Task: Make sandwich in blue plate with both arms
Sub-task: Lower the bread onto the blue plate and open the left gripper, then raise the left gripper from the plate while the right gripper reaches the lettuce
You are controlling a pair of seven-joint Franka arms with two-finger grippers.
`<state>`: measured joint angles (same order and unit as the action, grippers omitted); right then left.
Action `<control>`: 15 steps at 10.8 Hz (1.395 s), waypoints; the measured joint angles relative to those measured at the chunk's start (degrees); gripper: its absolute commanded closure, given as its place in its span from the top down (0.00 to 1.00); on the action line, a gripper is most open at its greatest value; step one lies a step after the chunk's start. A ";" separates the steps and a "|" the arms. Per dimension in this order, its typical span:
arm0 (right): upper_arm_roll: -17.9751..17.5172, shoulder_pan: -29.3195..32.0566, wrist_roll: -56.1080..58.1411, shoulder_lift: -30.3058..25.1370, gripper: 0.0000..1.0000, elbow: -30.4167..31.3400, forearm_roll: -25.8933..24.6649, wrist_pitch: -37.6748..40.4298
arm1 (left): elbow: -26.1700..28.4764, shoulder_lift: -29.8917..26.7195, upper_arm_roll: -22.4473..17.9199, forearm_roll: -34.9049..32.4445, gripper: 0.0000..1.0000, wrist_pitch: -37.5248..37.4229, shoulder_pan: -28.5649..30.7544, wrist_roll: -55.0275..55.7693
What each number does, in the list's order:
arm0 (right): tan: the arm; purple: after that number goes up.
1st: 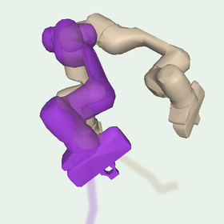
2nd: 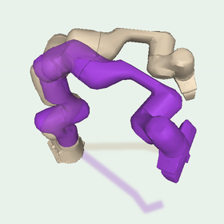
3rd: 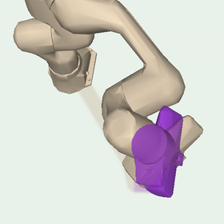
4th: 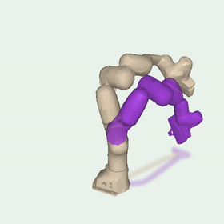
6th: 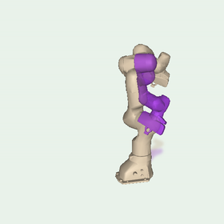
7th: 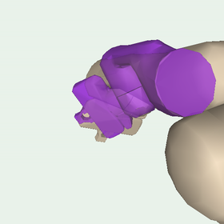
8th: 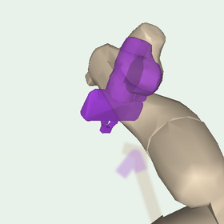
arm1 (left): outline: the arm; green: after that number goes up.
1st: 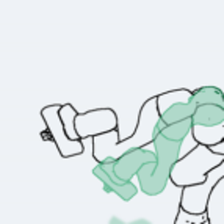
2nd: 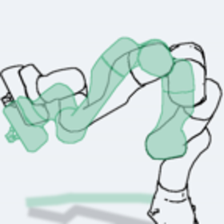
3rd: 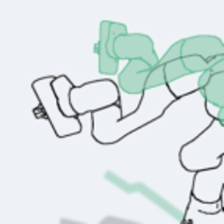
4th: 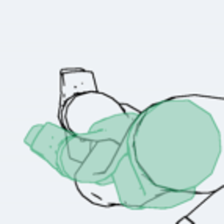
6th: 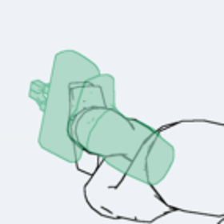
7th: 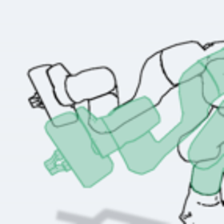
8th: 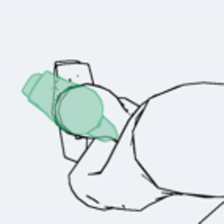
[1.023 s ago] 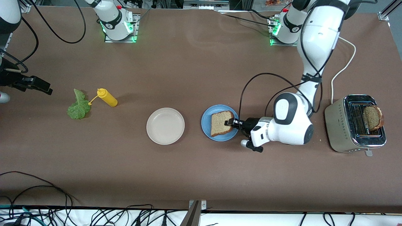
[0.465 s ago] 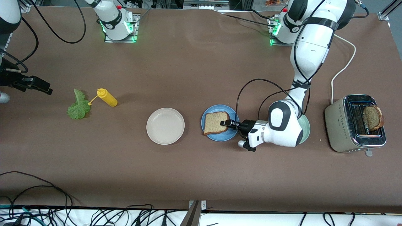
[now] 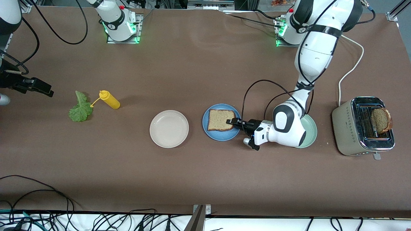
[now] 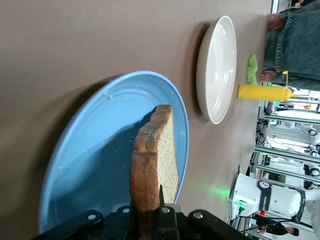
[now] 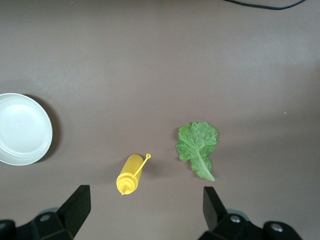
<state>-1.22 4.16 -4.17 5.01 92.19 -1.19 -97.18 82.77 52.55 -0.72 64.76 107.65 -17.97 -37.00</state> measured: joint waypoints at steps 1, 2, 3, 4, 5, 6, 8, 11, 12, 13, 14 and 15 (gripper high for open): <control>0.00 0.00 0.00 0.00 1.00 0.00 0.00 0.00 | 0.02 0.05 0.07 1.30 0.99 1.07 -0.91 -0.22; 0.00 0.00 0.00 0.00 1.00 0.00 0.00 0.00 | 0.02 0.13 0.10 1.73 1.00 2.37 -1.93 -0.23; 0.00 0.00 0.00 0.00 1.00 0.00 0.00 0.00 | 0.02 0.20 -0.02 1.73 1.00 3.05 -2.31 -0.29; 0.00 0.00 0.00 0.00 1.00 0.00 0.00 0.00 | 0.01 0.20 -0.40 0.61 1.00 3.14 -2.19 -0.48; 0.00 0.00 0.00 0.00 1.00 0.00 0.00 0.00 | -0.07 0.14 -0.80 -1.19 1.00 3.14 -1.95 -0.59; 0.00 0.00 0.00 0.00 1.00 0.00 0.00 0.00 | -0.24 -0.22 -0.95 -3.05 1.00 3.14 -1.67 -0.64; 0.00 0.00 0.00 0.00 1.00 0.00 0.00 -0.01 | -0.76 -2.26 -1.39 -8.85 1.00 3.14 -1.52 1.14; 0.00 0.00 0.00 0.00 1.00 0.00 0.00 -0.01 | -0.92 -8.46 -1.24 -15.86 1.00 3.08 -1.98 12.29; 0.00 0.00 0.00 0.00 1.00 -0.01 0.00 -0.01 | -0.93 -10.13 -1.17 -18.93 1.00 3.08 -2.33 15.21; 0.00 0.01 0.00 0.00 1.00 -0.01 0.00 -0.04 | -0.94 -11.46 -1.18 -23.21 1.00 3.10 -2.41 17.46; 0.00 0.00 0.30 0.00 1.00 -0.01 0.00 -0.40 | -0.96 -12.64 -1.39 -27.61 1.00 3.13 -2.21 19.47; 0.00 -0.02 1.87 0.06 1.00 -0.01 0.00 -1.07 | -0.99 -13.77 -1.87 -32.05 1.00 3.17 -1.84 21.75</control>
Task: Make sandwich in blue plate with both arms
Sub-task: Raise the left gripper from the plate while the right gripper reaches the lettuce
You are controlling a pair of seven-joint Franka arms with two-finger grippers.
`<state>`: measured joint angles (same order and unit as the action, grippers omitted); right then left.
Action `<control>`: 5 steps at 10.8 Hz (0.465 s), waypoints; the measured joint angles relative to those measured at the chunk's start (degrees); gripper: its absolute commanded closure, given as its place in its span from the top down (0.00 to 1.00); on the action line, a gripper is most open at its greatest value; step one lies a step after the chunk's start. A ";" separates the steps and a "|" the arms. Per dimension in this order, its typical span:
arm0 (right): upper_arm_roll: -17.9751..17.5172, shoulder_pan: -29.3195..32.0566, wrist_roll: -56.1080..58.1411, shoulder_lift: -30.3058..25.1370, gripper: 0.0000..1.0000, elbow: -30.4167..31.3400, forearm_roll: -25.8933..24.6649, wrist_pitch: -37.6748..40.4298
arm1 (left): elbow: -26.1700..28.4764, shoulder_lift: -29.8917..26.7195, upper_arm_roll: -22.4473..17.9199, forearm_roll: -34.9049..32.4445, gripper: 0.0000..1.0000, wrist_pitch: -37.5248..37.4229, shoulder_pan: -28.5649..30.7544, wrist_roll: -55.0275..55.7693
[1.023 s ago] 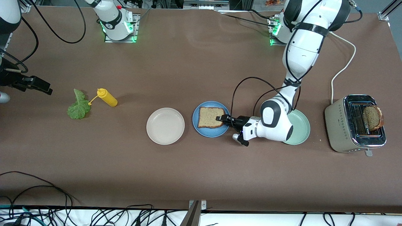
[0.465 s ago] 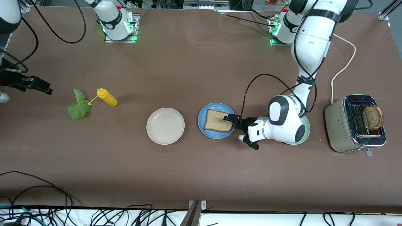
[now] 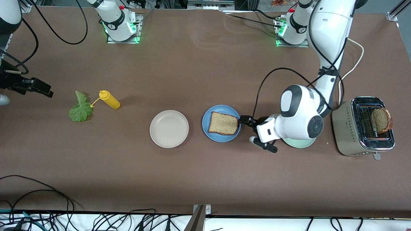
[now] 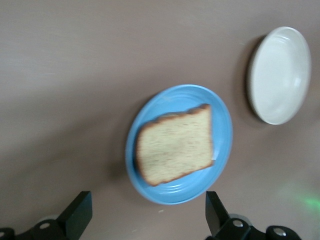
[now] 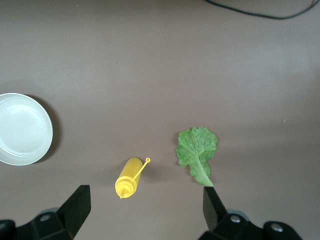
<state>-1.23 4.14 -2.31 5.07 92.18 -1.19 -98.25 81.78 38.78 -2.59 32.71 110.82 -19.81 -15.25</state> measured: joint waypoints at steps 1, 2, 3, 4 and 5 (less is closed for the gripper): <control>0.00 0.00 2.26 0.18 1.00 0.01 0.00 -0.68 | -0.07 -1.09 -0.92 -5.21 1.00 0.03 0.27 1.70; 0.00 0.01 4.26 0.67 1.00 0.08 0.00 -1.27 | -0.24 -2.27 -1.97 -10.37 1.00 0.07 0.45 2.74; 0.01 0.04 5.44 1.56 1.00 0.26 -0.01 -2.29 | -0.45 -3.66 -3.22 -14.13 1.00 0.11 0.58 3.63; 0.02 0.06 5.84 2.69 1.00 0.84 -0.02 -4.07 | -0.55 -5.27 -4.65 -16.82 1.00 0.12 0.71 4.11; 0.03 0.07 6.08 3.64 1.00 2.06 -0.14 -6.47 | -0.58 -6.77 -5.86 -19.78 1.00 0.11 0.84 4.65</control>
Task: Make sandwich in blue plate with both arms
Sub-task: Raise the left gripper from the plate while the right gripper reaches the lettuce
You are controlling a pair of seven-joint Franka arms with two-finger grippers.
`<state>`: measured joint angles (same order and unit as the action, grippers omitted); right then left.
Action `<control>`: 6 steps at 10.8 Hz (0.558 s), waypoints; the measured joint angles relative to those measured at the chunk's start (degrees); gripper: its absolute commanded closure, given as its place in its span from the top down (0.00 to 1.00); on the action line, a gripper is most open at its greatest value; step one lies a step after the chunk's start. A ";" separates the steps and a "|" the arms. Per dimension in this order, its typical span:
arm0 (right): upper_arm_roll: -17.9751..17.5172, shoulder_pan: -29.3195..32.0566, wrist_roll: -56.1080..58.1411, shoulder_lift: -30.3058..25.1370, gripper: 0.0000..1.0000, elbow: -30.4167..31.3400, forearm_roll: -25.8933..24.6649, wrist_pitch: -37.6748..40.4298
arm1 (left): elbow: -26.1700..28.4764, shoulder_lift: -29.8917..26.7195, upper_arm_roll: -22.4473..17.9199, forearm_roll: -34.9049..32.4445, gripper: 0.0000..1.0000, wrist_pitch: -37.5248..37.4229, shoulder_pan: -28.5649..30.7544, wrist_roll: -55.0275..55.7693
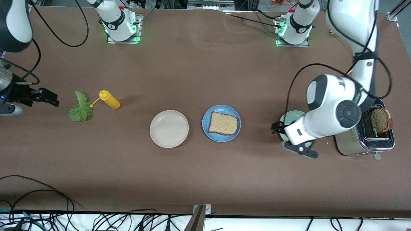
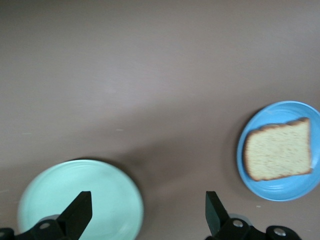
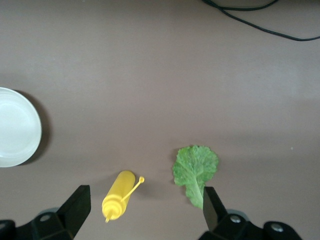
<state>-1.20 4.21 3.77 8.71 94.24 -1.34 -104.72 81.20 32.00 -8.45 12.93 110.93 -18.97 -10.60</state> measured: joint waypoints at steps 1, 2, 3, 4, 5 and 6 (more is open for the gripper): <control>0.07 0.01 0.61 0.76 1.00 2.06 -0.23 -3.08 | -0.01 -1.54 -0.77 -3.61 1.00 -0.03 0.18 0.51; 0.40 0.03 1.39 1.37 1.00 4.60 -0.34 -6.34 | -0.03 -3.11 -1.00 -7.14 1.00 -0.45 0.33 2.06; 1.04 0.06 2.00 1.88 1.00 7.40 -0.37 -9.48 | -0.08 -4.89 -1.02 -9.05 1.00 -1.76 0.33 5.44; 1.89 0.11 3.24 2.41 1.00 9.80 -0.41 -11.66 | -0.10 -6.69 -1.03 -9.69 1.00 -3.31 0.30 8.68; 2.85 0.17 4.82 3.10 1.00 11.97 -0.41 -13.70 | -0.12 -8.32 -1.22 -9.87 1.00 -5.18 0.46 10.60; 3.84 0.21 6.87 4.10 1.00 13.85 -0.42 -16.03 | -0.14 -9.87 -1.45 -9.88 1.00 -7.85 1.35 11.32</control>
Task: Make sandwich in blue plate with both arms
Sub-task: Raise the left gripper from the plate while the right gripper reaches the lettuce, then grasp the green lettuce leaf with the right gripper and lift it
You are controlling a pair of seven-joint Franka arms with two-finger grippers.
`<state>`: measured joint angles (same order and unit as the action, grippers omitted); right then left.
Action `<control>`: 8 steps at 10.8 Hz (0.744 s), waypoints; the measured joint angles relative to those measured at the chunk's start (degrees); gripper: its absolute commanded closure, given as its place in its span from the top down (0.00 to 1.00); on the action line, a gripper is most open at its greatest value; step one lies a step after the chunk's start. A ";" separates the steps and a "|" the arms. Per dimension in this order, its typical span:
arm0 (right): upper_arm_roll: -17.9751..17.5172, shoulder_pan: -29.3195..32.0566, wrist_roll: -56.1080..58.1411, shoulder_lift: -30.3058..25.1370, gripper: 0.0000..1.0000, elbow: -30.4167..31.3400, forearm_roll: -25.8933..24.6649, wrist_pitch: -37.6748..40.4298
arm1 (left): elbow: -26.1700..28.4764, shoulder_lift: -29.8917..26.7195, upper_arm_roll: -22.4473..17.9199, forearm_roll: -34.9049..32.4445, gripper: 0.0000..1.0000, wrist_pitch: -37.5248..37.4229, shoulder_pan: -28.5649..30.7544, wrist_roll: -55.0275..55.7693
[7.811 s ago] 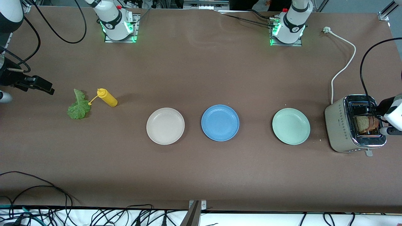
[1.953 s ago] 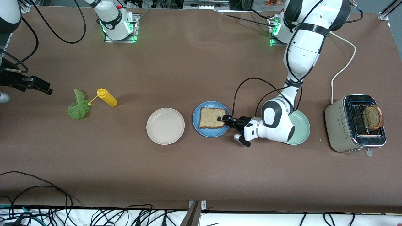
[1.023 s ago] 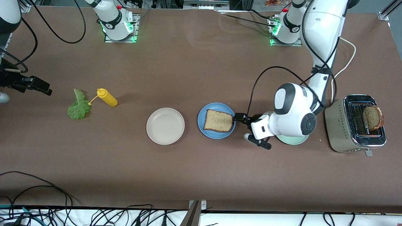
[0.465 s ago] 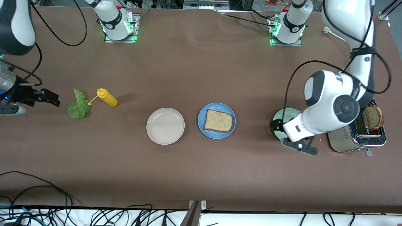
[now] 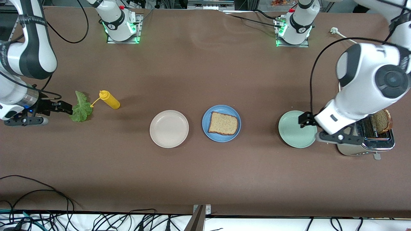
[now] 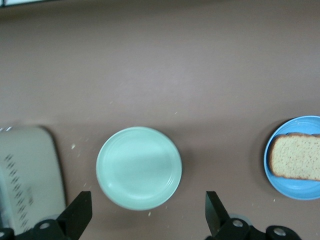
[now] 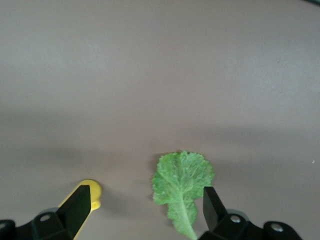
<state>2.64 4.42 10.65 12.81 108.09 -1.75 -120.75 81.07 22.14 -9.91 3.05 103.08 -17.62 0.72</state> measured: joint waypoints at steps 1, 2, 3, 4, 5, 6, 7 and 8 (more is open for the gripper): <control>0.94 0.03 2.35 1.27 1.00 1.35 -0.01 -2.06 | 0.01 -1.24 -0.12 0.00 1.00 -1.98 1.66 0.04; 1.75 0.05 4.26 2.72 1.00 2.15 -0.01 -3.38 | 0.03 -1.90 -0.14 0.00 1.00 -2.85 3.26 0.04; 2.46 0.08 6.04 4.51 1.00 2.91 -0.01 -4.78 | 0.10 -2.03 -0.15 0.00 1.00 -3.10 4.39 0.04; 2.90 0.10 7.08 6.34 1.00 3.78 -0.01 -6.54 | 0.38 -1.92 -0.13 0.01 1.00 -3.17 5.07 0.18; 3.11 0.12 8.14 8.21 1.00 4.85 -0.01 -8.51 | 0.64 -1.81 -0.12 0.07 1.00 -3.19 5.55 0.31; 3.19 0.26 8.94 10.05 1.00 5.56 -0.01 -9.67 | 0.78 -1.79 -0.12 0.10 1.00 -3.20 5.83 0.32; 3.23 0.67 9.88 11.93 1.00 5.84 -0.01 -10.30 | 0.80 -1.79 -0.11 0.12 1.00 -3.36 5.89 0.32; 3.34 1.11 10.53 13.46 1.00 5.89 -0.01 -10.43 | 0.79 -1.88 0.01 0.12 1.00 -3.94 5.89 0.32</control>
<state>5.98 5.53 21.18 26.28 113.98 -1.76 -131.18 81.86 20.26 -9.90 3.17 99.14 -11.73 1.03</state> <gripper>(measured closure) 0.000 0.000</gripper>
